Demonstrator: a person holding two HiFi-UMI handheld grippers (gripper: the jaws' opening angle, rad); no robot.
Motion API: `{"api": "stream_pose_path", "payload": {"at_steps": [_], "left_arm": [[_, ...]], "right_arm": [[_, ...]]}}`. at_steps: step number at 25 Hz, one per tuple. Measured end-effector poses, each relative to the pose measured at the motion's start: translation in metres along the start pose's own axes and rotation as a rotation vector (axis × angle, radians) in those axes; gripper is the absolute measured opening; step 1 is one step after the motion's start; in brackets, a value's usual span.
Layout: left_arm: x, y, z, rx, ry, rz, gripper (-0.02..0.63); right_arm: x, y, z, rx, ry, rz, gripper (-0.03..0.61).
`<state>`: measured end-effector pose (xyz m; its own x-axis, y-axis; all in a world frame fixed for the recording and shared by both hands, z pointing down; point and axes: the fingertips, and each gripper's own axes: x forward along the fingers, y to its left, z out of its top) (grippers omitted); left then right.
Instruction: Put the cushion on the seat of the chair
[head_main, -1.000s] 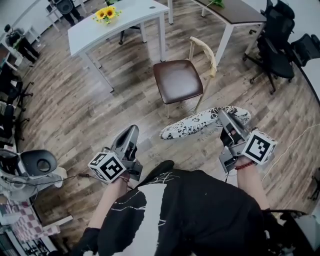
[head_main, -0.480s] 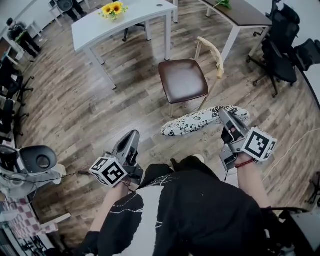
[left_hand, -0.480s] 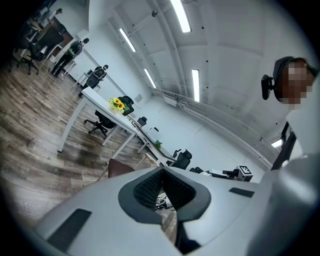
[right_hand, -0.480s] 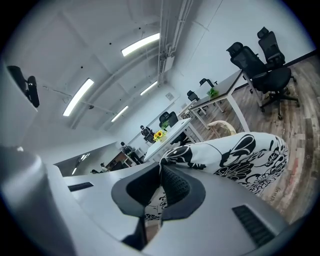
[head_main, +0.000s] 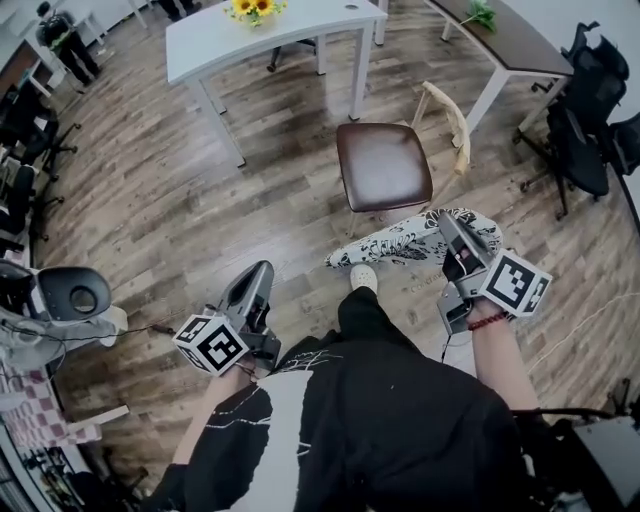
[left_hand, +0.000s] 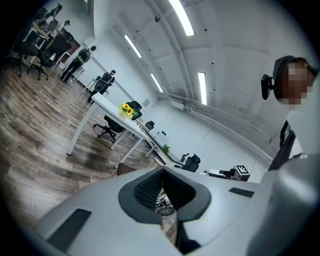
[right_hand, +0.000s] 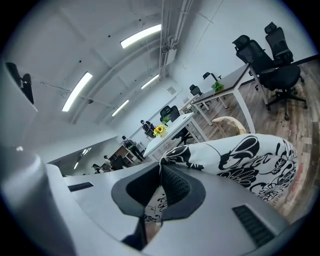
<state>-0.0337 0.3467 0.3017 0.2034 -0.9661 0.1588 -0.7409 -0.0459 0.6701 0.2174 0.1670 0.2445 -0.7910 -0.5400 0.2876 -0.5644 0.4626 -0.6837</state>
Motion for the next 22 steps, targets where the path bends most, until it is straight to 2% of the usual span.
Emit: {"api": "stream_pose_path", "payload": {"at_steps": [6,12,22], "left_arm": [[0.018,0.011,0.017,0.004,-0.033,0.037,0.015],[0.051,0.021,0.040,-0.002,-0.058,0.071,0.015],[0.098,0.041,0.056,-0.034,-0.073,0.148,0.016]], "right_arm": [[0.035,-0.018,0.008,0.012,0.054,-0.022,0.021],[0.083,-0.019,0.039,-0.036,0.089,0.018,0.021],[0.150,-0.050,0.084,-0.025,0.124,0.023,0.021]]}}
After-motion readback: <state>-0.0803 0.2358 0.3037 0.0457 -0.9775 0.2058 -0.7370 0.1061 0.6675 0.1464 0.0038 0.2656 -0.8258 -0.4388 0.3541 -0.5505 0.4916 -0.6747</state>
